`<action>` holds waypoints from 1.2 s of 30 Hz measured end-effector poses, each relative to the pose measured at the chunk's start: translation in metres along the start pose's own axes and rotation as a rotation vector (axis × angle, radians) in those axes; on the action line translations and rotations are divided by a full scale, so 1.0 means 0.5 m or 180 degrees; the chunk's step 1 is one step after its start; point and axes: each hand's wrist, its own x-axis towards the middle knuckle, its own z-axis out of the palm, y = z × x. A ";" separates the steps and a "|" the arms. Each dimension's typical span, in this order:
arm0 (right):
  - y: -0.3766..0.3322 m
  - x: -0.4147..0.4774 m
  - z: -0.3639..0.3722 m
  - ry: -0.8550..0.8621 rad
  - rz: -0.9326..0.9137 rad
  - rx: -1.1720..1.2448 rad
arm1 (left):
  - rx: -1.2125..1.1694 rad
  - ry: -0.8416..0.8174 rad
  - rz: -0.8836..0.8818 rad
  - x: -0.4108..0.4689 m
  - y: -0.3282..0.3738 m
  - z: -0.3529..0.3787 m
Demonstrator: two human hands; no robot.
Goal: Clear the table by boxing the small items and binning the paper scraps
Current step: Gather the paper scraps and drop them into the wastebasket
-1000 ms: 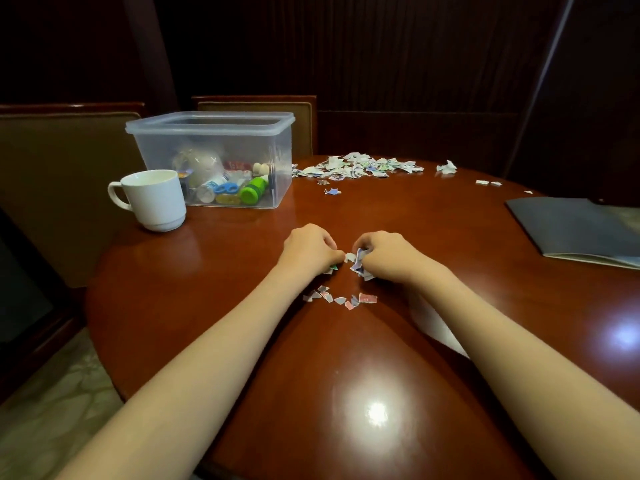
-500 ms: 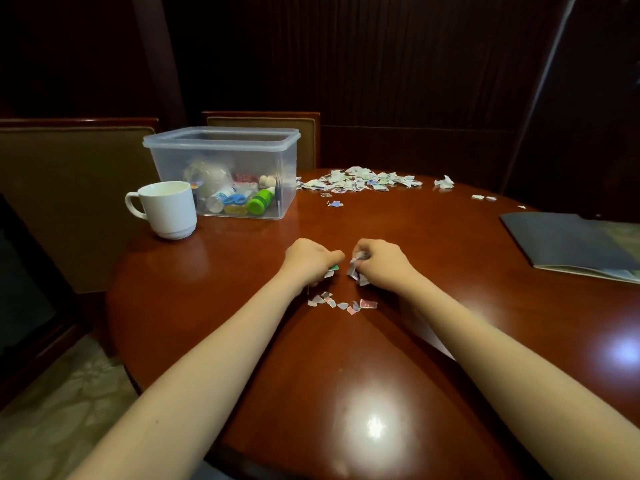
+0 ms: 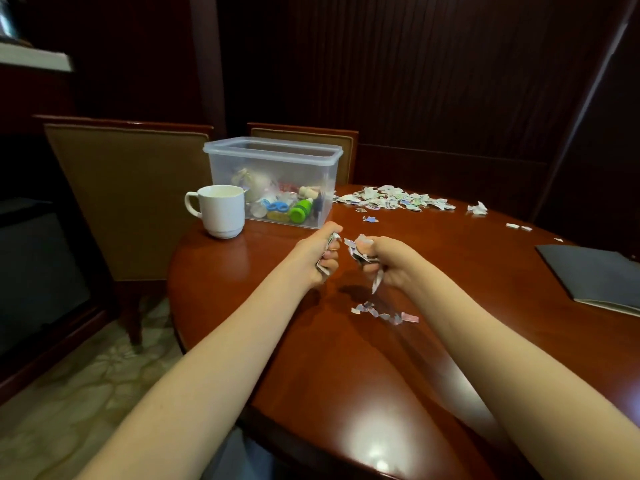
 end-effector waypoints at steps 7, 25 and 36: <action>-0.005 0.043 0.111 -0.0407 0.0167 0.0296 | -0.0523 -0.0019 0.0057 -0.034 0.045 -0.076; 0.091 0.019 0.556 -0.1748 0.0739 0.0181 | -0.1469 0.0835 0.0642 -0.198 0.149 -0.465; 0.266 -0.017 0.769 -0.2118 0.1107 -0.0424 | -0.1968 0.1530 0.0848 -0.323 0.085 -0.694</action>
